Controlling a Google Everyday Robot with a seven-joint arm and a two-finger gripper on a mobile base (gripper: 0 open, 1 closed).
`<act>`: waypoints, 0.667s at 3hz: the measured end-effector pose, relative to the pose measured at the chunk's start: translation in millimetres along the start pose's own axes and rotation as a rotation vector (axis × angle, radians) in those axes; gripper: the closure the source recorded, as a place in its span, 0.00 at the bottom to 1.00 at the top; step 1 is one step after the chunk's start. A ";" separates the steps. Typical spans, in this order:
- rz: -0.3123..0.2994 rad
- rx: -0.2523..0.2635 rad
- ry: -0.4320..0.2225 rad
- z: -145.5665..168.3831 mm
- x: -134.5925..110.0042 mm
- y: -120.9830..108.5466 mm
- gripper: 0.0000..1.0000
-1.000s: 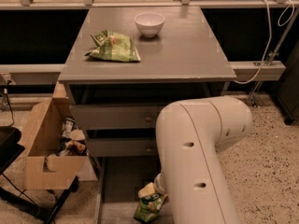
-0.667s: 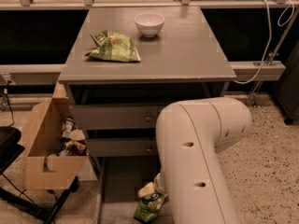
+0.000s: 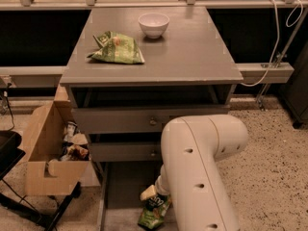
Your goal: Pick green rice chip bag from bottom drawer and place on counter
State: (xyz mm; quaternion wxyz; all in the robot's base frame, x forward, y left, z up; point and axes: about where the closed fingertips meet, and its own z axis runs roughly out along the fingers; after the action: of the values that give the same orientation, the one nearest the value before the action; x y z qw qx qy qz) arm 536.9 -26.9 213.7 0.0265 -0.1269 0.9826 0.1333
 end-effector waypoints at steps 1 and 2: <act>0.002 0.032 0.018 24.8 -17.2 -6.7 0.00; -0.009 0.102 0.031 41.7 -27.6 -12.9 0.00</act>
Offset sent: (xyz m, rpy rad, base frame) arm 0.0496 0.0067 -0.0579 -0.2002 -0.0159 0.0168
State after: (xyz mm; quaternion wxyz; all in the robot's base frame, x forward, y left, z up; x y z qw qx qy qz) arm 567.7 -21.1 172.6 0.0183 -0.1316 0.9878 0.0810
